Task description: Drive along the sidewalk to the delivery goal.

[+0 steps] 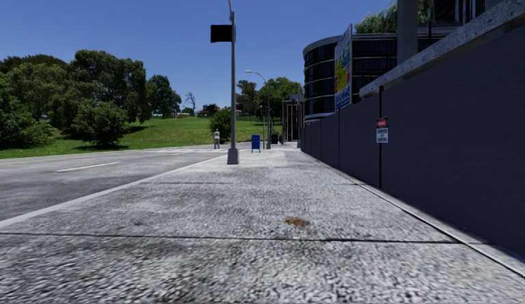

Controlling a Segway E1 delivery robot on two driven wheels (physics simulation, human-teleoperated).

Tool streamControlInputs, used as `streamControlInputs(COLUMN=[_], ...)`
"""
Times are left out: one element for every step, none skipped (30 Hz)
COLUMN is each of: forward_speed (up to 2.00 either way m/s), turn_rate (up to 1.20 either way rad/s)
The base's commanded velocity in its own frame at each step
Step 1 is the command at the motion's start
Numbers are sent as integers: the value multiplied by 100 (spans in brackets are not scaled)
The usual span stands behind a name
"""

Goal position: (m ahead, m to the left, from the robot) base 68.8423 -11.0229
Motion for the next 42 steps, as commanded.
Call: streamControlInputs(forward_speed=[182,181,189,189,191,189,177,177,174,173,176,176,178,181,183,183,184,184,184,184,184,185,187,188,188,188,188,188,188,188,188,188,188,188,188,188,188,188,188,188,188,188], turn_rate=[0,0,0,0,0,0,0,0,0,0,0,0,0,0,0,0,0,0,0,0,0,0,0,0,0,0,0,0,0,0,0,0,0,0,0,0,0,0,0,0,0,0])
